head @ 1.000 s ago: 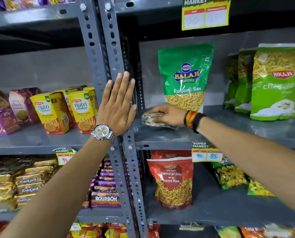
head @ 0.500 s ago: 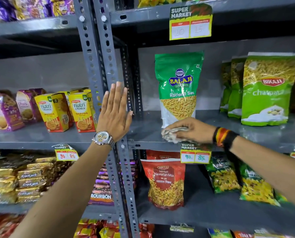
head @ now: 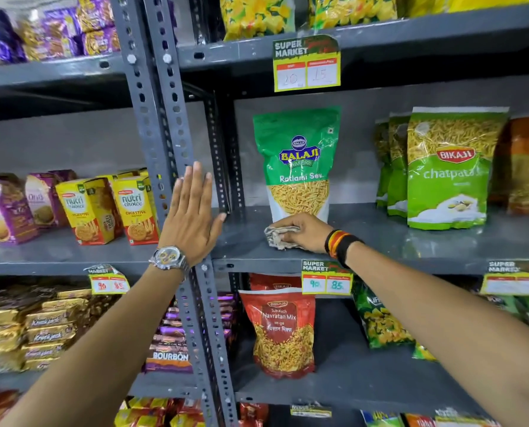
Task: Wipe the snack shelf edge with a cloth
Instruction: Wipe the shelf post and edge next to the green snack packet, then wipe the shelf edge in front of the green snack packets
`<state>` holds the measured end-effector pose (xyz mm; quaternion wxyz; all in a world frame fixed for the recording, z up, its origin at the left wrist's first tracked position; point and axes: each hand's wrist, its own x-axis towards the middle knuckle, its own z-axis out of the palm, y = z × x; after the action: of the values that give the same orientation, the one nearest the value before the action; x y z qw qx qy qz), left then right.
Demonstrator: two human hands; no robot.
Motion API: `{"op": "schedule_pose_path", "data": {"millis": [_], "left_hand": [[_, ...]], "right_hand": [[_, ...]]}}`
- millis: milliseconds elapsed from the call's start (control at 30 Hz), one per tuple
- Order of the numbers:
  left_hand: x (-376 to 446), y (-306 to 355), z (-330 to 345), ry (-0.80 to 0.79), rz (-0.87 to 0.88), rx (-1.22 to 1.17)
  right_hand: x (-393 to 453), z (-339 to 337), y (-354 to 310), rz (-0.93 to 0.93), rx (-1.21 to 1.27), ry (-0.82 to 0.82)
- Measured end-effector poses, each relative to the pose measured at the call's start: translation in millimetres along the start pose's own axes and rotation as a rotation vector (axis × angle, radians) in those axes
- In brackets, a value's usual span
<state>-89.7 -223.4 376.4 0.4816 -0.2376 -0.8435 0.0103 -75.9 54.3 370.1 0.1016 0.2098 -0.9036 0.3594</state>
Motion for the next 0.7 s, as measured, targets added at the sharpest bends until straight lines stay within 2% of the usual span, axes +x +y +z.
{"op": "schedule_pose_path", "data": {"millis": [100,200,300,433,500,600,700], "left_hand": [[-13.7,22.3,5.6,-0.098,0.201,-0.053],[-24.9,47.6,19.3,-0.295,0.313,-0.162],[-22.9,61.5,32.7,-0.442,0.272,-0.257],[-6.2,77.8,42.0,-0.572,0.154,-0.276],[-4.1,82.9,45.0,-0.643,0.097,-0.269],[-5.4,83.6,46.2,-0.666,0.068,-0.245],[-5.8,83.9,46.4,-0.669,0.052,-0.263]], "right_hand": [[-20.0,-6.2,5.4,-0.003,-0.023,-0.020],[-57.0,-23.9,6.6,0.002,-0.045,-0.051],[-86.8,-57.0,13.3,0.032,-0.032,-0.134],[-75.6,-84.1,35.2,0.096,0.019,0.080],[-65.4,-78.6,48.2,0.132,-0.020,0.110],[-69.4,-65.3,55.1,0.125,-0.073,0.078],[-93.0,-69.3,37.5,0.082,-0.069,-0.033]]}}
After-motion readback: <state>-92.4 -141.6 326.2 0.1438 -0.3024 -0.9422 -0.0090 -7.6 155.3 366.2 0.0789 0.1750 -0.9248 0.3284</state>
